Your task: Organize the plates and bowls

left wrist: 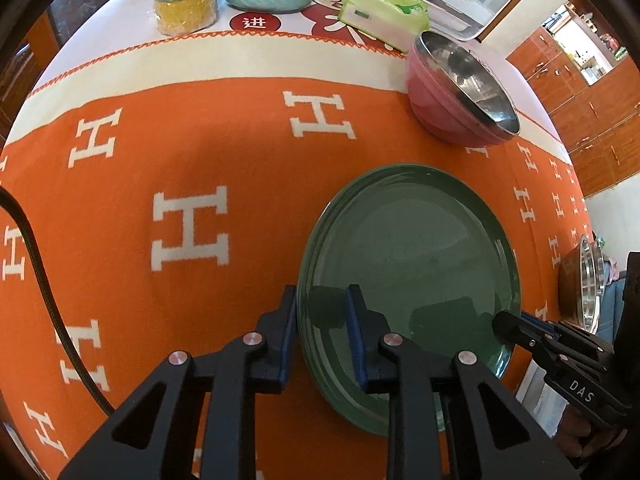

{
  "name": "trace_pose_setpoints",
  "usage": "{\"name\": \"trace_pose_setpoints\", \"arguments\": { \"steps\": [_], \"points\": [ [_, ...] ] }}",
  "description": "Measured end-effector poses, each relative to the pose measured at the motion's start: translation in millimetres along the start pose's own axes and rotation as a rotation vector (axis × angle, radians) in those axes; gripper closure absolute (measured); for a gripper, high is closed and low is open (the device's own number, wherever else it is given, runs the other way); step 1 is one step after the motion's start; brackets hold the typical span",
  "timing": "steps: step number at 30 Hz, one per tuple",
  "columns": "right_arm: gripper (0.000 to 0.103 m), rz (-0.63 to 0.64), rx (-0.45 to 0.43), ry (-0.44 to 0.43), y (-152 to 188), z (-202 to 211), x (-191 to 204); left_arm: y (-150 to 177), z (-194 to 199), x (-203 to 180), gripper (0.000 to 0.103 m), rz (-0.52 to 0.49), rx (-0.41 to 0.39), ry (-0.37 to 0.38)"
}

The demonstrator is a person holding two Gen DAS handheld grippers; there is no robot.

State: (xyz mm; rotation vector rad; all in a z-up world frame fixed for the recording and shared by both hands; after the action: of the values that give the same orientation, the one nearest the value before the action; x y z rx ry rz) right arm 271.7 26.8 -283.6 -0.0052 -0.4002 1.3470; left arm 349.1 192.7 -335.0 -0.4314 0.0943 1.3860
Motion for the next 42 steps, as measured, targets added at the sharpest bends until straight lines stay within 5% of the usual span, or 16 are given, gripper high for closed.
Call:
{"name": "trace_pose_setpoints", "arguments": {
  "steps": [18, 42],
  "points": [
    [0.09, 0.08, -0.111, 0.013, 11.9, 51.5, 10.1, 47.1, 46.4, -17.9, 0.081, -0.034, -0.044, 0.023],
    [0.09, 0.116, -0.328, 0.084, 56.6, 136.3, -4.2, 88.3, 115.7, -80.6, 0.078, -0.209, -0.18, 0.081]
  ]
}}
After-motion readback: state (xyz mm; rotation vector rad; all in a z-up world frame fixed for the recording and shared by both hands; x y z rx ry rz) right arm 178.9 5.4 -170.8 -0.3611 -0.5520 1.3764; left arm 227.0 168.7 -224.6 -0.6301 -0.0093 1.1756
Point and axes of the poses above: each gripper's, at about its wrist camera, not at the fingertips, and z roughly against the way its jaws point, x to its left, y to its underside, the point moved 8 cm from there along -z, roughly the way its jaws point, and after that the axes turned 2 degrees about y, right-handed, at the moved point
